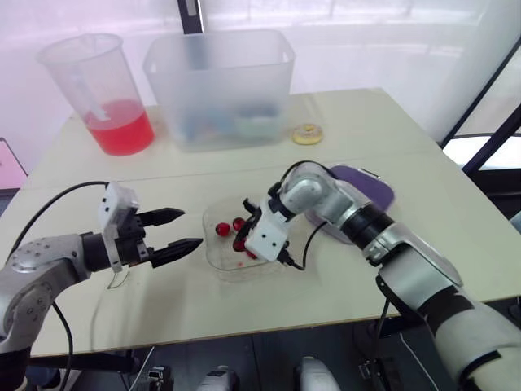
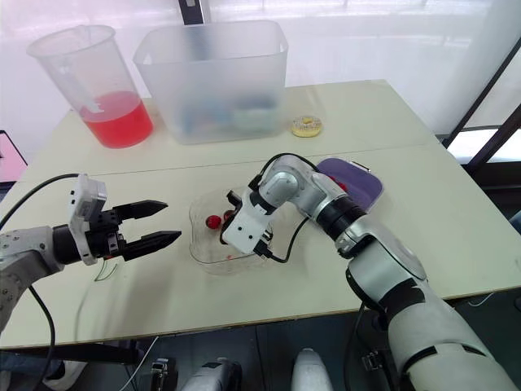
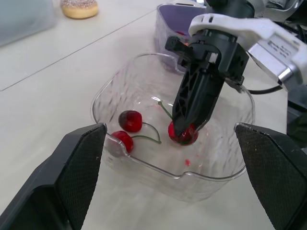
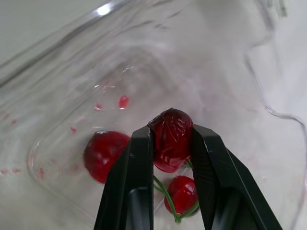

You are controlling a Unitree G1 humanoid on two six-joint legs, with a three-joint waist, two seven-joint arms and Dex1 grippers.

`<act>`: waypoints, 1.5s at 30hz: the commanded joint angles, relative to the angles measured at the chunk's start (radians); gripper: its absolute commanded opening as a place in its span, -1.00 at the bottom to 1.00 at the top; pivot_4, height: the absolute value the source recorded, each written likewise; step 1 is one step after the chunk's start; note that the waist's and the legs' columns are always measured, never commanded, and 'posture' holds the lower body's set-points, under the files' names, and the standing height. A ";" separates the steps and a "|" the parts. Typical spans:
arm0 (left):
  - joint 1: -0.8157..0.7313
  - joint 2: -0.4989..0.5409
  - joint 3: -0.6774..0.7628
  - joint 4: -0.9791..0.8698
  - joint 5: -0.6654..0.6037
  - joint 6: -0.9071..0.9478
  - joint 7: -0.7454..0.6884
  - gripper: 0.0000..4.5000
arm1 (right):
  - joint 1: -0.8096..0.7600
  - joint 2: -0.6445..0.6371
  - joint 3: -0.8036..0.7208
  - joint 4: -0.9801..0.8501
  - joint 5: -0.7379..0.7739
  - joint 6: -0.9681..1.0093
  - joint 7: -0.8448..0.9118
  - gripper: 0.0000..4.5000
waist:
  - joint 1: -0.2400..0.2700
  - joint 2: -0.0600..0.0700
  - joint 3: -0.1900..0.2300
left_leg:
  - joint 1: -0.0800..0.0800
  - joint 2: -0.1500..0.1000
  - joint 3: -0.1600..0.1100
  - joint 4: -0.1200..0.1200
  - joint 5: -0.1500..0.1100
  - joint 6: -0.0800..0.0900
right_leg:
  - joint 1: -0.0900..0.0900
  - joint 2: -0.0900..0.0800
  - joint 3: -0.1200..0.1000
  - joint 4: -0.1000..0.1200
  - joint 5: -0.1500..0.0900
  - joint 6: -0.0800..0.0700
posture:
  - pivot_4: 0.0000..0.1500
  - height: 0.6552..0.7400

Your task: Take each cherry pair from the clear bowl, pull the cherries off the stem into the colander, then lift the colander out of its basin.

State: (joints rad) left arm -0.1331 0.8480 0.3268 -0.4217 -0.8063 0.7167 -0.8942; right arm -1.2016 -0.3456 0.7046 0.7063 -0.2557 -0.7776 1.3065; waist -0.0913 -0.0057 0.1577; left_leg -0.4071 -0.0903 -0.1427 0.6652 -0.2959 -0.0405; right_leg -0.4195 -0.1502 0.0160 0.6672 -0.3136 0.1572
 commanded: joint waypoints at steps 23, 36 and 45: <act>-0.026 0.005 -0.020 -0.004 0.004 -0.013 -0.007 1.00 | -0.059 -0.090 -0.232 -0.399 0.239 0.989 0.219 0.99 | -0.004 0.000 0.000 | 0.000 0.000 -0.001 0.000 0.000 0.000 | 0.001 0.000 0.000 0.000 0.000 0.000 | 1.00 1.00; -0.059 -0.010 -0.050 0.019 -0.005 -0.049 -0.072 1.00 | -0.110 -0.136 -0.031 -0.716 0.268 2.064 0.101 0.99 | -0.003 0.000 0.000 | -0.001 -0.001 0.000 0.000 0.000 0.000 | -0.003 -0.002 0.002 0.001 0.000 0.000 | 1.00 1.00; 0.007 -0.017 -0.039 -0.016 0.017 -0.118 -0.106 1.00 | -0.057 -0.140 0.093 -0.721 0.252 1.979 -0.079 0.99 | -0.003 0.000 0.000 | -0.001 -0.001 0.001 0.000 0.000 0.000 | -0.003 -0.002 0.002 0.001 0.000 0.000 | 1.00 1.00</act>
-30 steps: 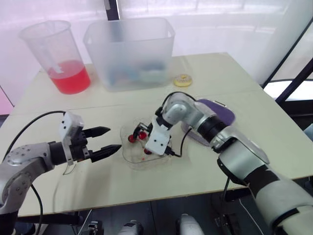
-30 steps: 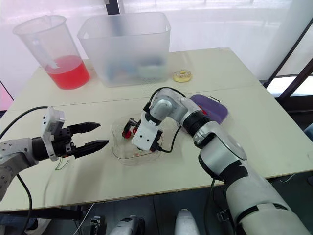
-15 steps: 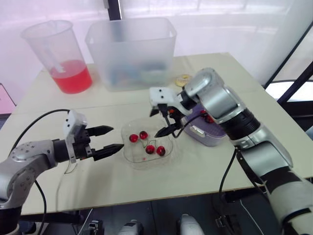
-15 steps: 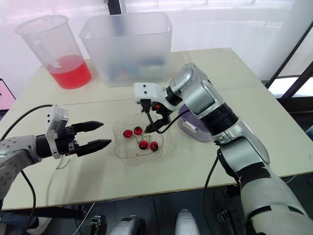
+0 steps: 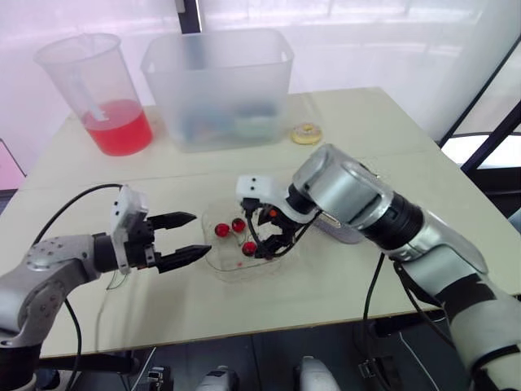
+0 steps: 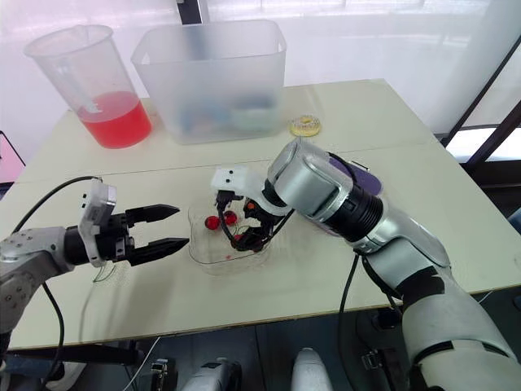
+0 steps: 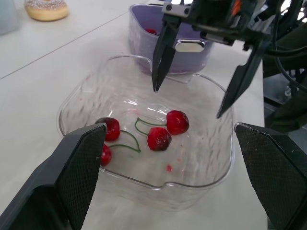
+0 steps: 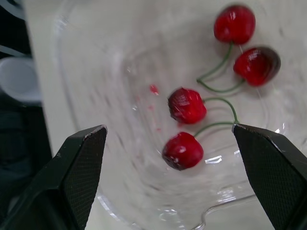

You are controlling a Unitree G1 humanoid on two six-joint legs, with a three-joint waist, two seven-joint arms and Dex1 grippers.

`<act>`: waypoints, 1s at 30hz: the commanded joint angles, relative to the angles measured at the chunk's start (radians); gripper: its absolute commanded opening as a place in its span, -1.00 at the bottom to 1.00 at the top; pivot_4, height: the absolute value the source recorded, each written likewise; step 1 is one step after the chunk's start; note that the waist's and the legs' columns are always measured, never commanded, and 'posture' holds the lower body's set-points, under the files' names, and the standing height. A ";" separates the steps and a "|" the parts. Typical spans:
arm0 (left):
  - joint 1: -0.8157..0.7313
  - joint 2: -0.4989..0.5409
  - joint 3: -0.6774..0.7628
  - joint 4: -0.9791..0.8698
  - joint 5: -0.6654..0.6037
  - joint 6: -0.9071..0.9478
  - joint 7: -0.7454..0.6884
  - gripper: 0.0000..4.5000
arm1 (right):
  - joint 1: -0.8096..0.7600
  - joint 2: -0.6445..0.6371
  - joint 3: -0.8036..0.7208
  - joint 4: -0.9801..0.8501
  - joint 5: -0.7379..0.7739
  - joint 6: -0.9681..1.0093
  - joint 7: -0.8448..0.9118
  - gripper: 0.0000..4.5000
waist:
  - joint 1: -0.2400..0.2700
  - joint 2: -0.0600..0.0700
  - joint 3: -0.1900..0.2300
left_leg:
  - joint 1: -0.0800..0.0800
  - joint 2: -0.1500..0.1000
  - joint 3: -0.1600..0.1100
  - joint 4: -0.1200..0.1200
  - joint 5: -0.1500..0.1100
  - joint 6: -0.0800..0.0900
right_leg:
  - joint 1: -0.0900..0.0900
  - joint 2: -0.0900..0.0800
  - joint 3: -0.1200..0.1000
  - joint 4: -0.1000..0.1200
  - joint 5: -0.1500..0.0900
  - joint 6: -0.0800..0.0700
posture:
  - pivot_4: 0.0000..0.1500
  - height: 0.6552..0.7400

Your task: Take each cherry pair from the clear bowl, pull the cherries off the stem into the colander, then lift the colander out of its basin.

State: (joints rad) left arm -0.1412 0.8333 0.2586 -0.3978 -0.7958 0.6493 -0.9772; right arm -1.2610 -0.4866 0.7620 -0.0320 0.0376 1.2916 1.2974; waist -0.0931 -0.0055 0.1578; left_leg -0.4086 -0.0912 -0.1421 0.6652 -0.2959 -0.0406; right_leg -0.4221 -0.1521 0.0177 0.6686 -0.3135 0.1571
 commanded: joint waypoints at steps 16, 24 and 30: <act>0.122 -0.018 0.120 -0.103 0.001 -0.173 -0.054 1.00 | -0.008 -0.046 0.203 0.041 -0.100 -0.250 -0.034 0.99 | 0.000 0.000 0.000 | 0.000 0.000 0.000 0.000 0.000 0.000 | 0.000 0.000 0.000 0.000 0.000 0.000 | 1.00 1.00; 0.155 -0.033 0.119 -0.128 0.001 -0.188 -0.016 1.00 | -0.005 -0.021 0.224 0.090 -0.163 -0.335 -0.031 -0.08 | 0.000 0.000 0.000 | 0.000 0.000 0.000 0.000 0.000 0.000 | 0.000 0.000 0.000 0.000 0.000 0.000 | 1.00 1.00; 0.158 -0.037 0.110 -0.128 0.001 -0.197 -0.004 1.00 | -0.011 -0.008 0.208 0.104 -0.200 -0.380 -0.011 -0.63 | -0.001 0.000 0.000 | 0.000 0.000 0.000 0.000 0.000 0.000 | 0.000 0.001 0.000 0.000 0.000 0.000 | 1.00 1.00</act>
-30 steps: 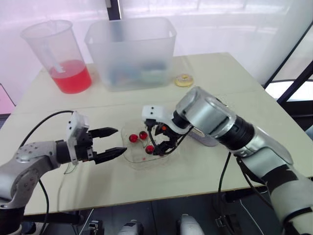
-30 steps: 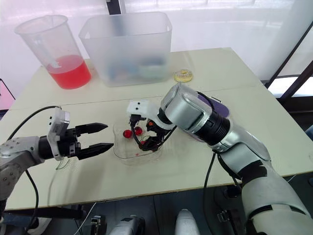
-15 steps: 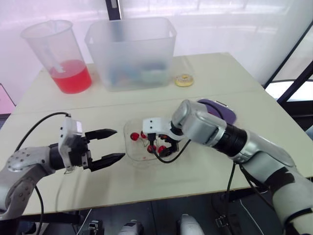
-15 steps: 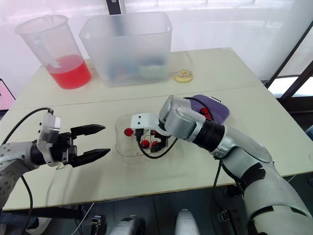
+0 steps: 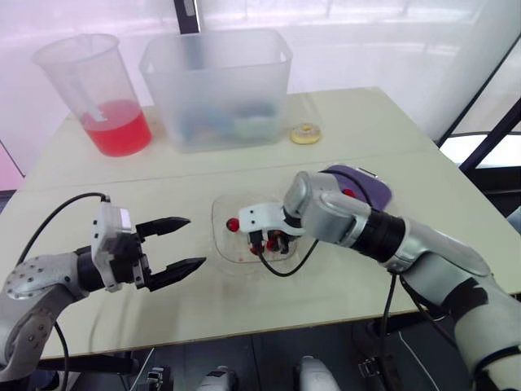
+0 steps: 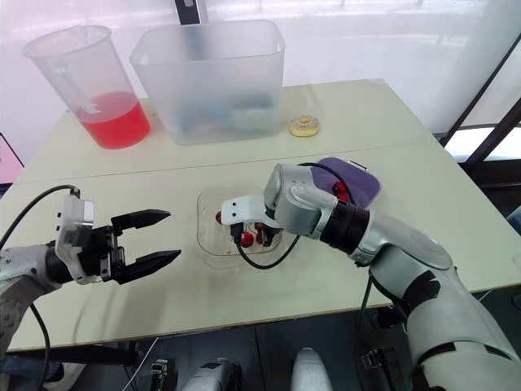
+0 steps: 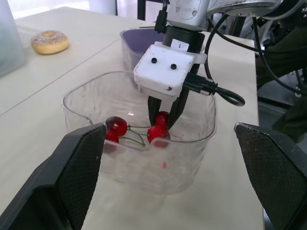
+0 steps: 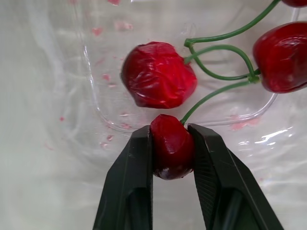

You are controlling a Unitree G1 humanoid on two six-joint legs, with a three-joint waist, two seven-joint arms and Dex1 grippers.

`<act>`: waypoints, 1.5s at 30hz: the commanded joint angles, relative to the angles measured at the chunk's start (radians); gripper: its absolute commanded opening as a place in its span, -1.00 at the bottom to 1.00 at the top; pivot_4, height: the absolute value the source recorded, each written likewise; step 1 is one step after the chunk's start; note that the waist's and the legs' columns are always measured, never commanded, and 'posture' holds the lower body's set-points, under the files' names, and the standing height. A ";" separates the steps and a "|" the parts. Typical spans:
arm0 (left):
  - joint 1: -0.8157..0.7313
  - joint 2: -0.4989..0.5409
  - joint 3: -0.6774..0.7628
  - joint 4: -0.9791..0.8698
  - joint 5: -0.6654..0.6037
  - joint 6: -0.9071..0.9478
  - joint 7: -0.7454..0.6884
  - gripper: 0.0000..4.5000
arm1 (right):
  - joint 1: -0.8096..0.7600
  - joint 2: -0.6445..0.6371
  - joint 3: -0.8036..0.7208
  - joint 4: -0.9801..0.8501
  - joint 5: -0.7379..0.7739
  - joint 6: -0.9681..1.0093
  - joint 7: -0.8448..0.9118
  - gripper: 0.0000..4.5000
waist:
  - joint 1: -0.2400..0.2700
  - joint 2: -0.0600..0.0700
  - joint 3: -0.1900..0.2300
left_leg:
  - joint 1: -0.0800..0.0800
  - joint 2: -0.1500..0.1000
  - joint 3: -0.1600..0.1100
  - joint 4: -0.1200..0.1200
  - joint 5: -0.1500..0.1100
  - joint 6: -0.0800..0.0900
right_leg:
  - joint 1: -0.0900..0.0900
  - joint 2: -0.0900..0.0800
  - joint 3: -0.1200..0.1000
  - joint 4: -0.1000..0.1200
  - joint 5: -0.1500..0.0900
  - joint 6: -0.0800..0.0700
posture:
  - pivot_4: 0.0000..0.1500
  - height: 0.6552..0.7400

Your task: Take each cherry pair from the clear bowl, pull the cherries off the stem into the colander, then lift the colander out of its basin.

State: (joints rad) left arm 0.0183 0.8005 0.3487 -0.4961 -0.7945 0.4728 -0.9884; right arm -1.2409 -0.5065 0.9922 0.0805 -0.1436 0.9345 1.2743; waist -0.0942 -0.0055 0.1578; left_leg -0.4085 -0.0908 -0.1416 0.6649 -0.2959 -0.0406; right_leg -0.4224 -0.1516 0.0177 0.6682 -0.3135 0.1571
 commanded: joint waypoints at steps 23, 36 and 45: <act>-0.251 -0.067 0.050 0.117 -0.141 0.187 0.303 1.00 | -0.068 0.037 -0.482 -0.007 0.120 -0.415 0.015 -0.63 | 0.016 0.000 0.000 | 0.000 0.000 0.000 0.001 0.000 0.000 | 0.000 0.000 0.000 0.000 0.000 0.000 | 1.00 1.00; -0.651 -0.080 -0.020 0.272 -0.402 0.529 0.565 1.00 | 0.046 -0.010 -0.505 0.186 -0.324 -1.176 -0.545 -0.63 | 0.008 -0.003 -0.001 | 0.000 -0.001 0.002 0.002 0.000 0.000 | -0.005 0.000 -0.001 0.014 0.000 0.000 | 1.00 1.00; -0.800 -0.129 -0.099 0.357 -0.309 0.517 0.566 1.00 | 0.081 0.000 -0.529 0.146 -0.368 -1.176 -0.553 -0.63 | -0.002 -0.003 -0.001 | 0.000 -0.001 0.001 0.002 0.000 0.000 | -0.004 0.000 -0.001 0.014 0.000 0.000 | 1.00 1.00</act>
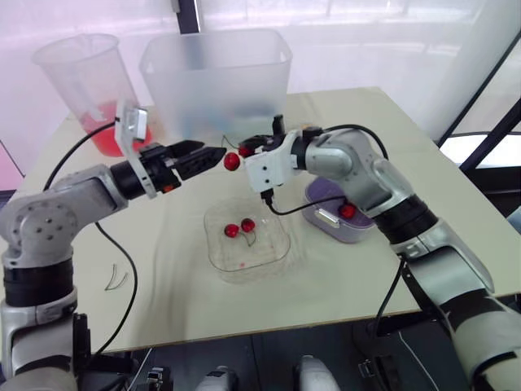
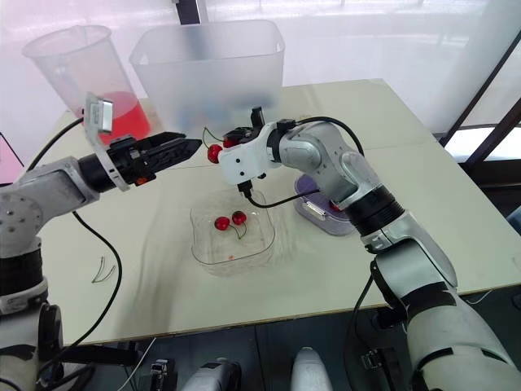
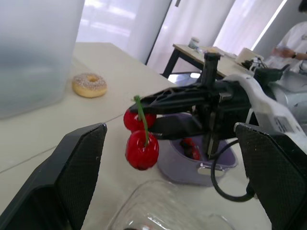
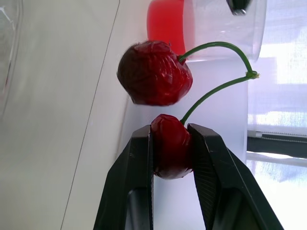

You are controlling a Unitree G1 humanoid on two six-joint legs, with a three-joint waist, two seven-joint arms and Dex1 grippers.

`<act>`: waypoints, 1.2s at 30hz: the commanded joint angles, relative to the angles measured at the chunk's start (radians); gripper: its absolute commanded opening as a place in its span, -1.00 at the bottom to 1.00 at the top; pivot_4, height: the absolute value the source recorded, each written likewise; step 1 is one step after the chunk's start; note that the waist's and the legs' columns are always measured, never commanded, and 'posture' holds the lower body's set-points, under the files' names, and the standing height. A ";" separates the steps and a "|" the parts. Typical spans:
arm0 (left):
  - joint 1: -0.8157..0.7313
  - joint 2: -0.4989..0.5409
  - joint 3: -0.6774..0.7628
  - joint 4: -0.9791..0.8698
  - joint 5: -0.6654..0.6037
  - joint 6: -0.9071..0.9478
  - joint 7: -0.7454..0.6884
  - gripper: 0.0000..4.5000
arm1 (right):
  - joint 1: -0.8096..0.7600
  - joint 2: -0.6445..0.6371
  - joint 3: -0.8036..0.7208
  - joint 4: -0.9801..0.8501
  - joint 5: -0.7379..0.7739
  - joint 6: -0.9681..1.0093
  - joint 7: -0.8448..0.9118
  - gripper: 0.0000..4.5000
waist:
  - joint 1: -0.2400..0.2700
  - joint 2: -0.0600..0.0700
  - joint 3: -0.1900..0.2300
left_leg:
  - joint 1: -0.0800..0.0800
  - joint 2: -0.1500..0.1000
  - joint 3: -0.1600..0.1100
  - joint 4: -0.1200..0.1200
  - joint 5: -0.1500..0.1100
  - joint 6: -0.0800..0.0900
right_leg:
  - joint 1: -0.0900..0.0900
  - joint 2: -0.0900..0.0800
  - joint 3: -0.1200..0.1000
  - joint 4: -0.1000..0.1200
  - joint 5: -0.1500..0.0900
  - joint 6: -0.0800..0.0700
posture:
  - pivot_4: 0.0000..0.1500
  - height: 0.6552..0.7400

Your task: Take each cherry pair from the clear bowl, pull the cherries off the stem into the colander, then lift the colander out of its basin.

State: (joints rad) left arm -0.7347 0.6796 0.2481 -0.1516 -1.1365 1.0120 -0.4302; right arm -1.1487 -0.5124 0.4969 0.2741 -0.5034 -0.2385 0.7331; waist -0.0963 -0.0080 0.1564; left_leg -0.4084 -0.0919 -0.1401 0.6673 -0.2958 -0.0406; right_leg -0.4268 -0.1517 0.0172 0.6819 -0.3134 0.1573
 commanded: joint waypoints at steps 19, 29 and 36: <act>-0.133 -0.141 0.003 0.093 0.115 0.044 0.132 -0.01 | 0.002 0.042 -0.031 -0.062 -0.052 -0.042 -0.023 -0.65 | -0.002 0.000 0.000 | 0.000 0.000 0.000 0.001 0.000 0.000 | 0.000 0.000 0.000 0.000 0.000 0.000 | 1.00 1.00; -0.131 -0.137 0.013 0.089 0.113 0.063 0.121 -0.90 | 0.001 0.049 -0.032 -0.061 -0.052 -0.044 -0.019 -0.65 | -0.001 0.000 0.000 | 0.000 0.000 0.000 0.001 0.000 0.000 | 0.000 0.000 0.000 0.000 0.000 0.000 | 1.00 1.00; -0.133 -0.130 0.020 0.094 0.109 0.083 0.105 -0.99 | -0.003 0.047 -0.034 -0.057 -0.058 -0.044 -0.017 -0.65 | -0.001 0.000 0.000 | 0.000 0.000 0.000 0.001 0.000 0.000 | 0.000 0.000 0.000 0.000 0.000 0.000 | 1.00 1.00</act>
State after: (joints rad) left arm -0.8589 0.5372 0.2304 -0.0404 -1.0158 1.0918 -0.3173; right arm -1.1294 -0.4711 0.4933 0.2408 -0.5668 -0.2748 0.7227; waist -0.0973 -0.0082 0.1563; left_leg -0.4084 -0.0921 -0.1403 0.6678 -0.2958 -0.0406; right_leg -0.4266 -0.1518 0.0172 0.6823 -0.3134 0.1573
